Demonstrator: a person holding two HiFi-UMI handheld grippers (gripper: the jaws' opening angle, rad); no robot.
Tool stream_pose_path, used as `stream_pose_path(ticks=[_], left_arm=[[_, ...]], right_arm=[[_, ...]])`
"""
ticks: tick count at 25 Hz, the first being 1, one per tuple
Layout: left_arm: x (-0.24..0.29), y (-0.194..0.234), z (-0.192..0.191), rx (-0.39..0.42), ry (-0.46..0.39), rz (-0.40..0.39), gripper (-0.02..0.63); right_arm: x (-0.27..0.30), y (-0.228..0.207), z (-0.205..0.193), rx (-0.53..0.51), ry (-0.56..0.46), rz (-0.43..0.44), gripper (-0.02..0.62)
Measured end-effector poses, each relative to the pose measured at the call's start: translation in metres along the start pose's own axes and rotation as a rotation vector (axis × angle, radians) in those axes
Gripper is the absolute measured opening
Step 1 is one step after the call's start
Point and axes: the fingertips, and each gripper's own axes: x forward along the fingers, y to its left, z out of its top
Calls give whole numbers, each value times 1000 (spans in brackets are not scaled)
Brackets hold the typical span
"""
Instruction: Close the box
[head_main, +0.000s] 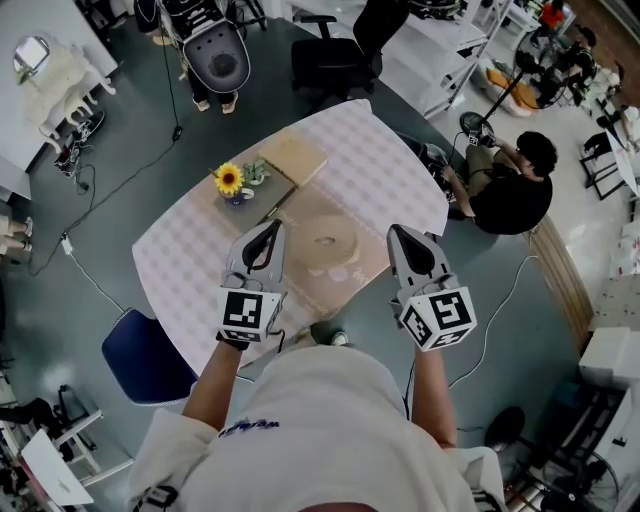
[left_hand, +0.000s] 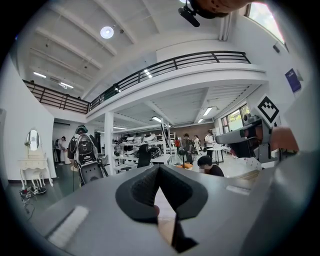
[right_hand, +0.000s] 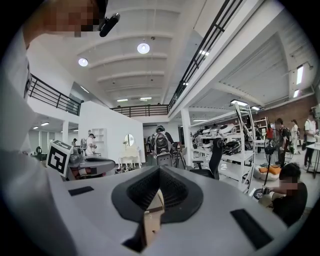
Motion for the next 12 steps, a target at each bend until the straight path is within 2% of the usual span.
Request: stream_pose_path(ticks=[4, 12], left_arm=[[3, -3, -1, -2, -6, -12, 2], [10, 1, -18, -21, 4, -45, 2]], right_arm=[[-10, -1, 6, -12, -9, -10, 2], [-13, -2, -16, 0, 33, -34, 2]])
